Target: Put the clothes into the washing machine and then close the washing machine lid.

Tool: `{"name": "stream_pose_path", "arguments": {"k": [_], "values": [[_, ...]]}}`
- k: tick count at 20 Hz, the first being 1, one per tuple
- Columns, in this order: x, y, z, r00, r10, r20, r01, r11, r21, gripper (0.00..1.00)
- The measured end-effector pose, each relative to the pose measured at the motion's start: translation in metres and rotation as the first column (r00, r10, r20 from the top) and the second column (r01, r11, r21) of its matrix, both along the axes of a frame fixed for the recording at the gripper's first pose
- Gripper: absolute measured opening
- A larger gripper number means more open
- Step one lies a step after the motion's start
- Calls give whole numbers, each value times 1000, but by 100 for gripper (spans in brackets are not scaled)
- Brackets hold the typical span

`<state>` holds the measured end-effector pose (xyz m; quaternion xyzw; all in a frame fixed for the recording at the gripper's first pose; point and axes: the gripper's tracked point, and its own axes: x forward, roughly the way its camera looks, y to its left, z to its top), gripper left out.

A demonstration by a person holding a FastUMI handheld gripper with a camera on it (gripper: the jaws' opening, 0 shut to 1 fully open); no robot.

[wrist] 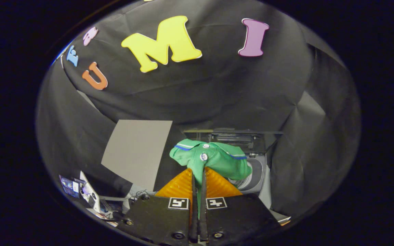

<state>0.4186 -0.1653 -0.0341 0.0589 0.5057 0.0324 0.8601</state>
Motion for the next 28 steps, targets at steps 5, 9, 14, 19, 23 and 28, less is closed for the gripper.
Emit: {"name": "stream_pose_path", "arguments": {"k": [5, 9, 14, 19, 23, 28], "values": [[5, -22, -49, 999, 3, -47, -1, 999, 32, 6], [8, -36, -85, 998, -8, -66, 9, 1000, 20, 6], [12, -47, -134, 997, 4, -74, -3, 1000, 14, 6], [20, -55, -177, 998, 49, -35, -50, 998, -35, 6], [23, -60, -217, 999, 41, -26, -42, 998, -50, 6], [26, -63, -259, 999, 37, -37, -39, 998, -51, 6]]}}
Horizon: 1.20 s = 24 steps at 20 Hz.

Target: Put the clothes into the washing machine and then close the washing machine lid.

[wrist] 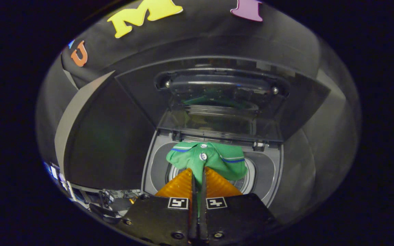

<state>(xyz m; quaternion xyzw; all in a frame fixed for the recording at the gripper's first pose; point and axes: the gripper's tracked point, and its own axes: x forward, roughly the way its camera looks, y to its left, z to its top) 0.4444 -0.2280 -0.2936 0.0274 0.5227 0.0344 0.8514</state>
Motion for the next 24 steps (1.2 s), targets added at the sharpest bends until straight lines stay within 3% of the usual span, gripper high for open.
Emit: {"name": "stream_pose_path", "arguments": {"k": [5, 10, 16, 20, 24], "values": [[-1, -6, -43, 999, 14, -36, -16, 999, -45, 7], [-4, -13, -70, 999, -28, -29, 27, 998, -62, 8], [-3, -21, -62, 1000, -14, 16, 16, 994, -110, 13], [10, -21, -15, 990, 38, 137, -18, 989, -150, 48], [27, -17, 35, 961, 71, 267, -21, 982, -187, 52]]}}
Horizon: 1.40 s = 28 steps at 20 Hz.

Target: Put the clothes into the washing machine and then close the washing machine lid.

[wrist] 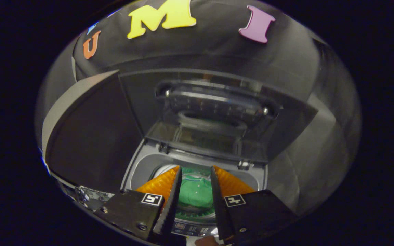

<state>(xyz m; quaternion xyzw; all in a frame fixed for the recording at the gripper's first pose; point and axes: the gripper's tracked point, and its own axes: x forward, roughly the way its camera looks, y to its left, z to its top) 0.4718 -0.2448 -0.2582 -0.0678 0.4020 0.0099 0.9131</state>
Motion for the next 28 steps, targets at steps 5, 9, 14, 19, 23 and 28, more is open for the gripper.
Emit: {"name": "stream_pose_path", "arguments": {"k": [5, 9, 14, 19, 23, 28], "values": [[29, 13, 61, 989, -2, 148, -1, 1000, 19, 52], [59, 17, 101, 970, -2, 243, -4, 1000, 24, 52], [113, 13, 110, 957, -30, 288, 25, 999, 20, 52], [142, 12, 89, 966, -60, 251, 51, 998, 42, 52], [144, 11, 82, 965, -90, 248, 77, 995, 61, 52], [140, 11, 81, 957, -135, 257, 112, 988, 103, 53]]}}
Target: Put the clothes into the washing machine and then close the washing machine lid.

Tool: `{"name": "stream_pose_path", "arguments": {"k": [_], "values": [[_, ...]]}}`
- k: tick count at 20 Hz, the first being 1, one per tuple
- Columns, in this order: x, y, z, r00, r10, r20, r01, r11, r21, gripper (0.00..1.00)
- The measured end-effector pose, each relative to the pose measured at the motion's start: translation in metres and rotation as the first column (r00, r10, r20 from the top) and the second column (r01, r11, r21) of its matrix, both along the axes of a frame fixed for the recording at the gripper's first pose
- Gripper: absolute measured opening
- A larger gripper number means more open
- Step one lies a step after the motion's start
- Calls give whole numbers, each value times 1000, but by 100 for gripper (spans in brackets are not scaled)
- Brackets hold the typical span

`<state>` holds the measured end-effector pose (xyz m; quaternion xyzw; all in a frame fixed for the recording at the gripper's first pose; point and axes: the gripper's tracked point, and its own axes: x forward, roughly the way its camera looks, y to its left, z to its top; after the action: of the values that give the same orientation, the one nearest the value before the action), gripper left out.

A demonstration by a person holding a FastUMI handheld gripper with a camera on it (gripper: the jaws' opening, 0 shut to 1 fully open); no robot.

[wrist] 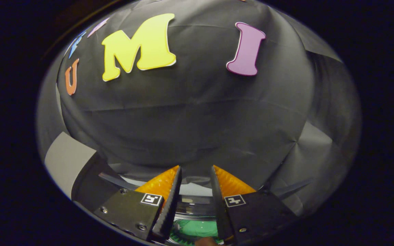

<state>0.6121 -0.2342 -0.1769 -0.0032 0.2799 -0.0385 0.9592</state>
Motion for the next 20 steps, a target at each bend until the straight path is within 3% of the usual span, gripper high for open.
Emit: {"name": "stream_pose_path", "arguments": {"k": [20], "values": [[-88, 6, 3, 997, -69, 41, 70, 998, 1, 60]]}}
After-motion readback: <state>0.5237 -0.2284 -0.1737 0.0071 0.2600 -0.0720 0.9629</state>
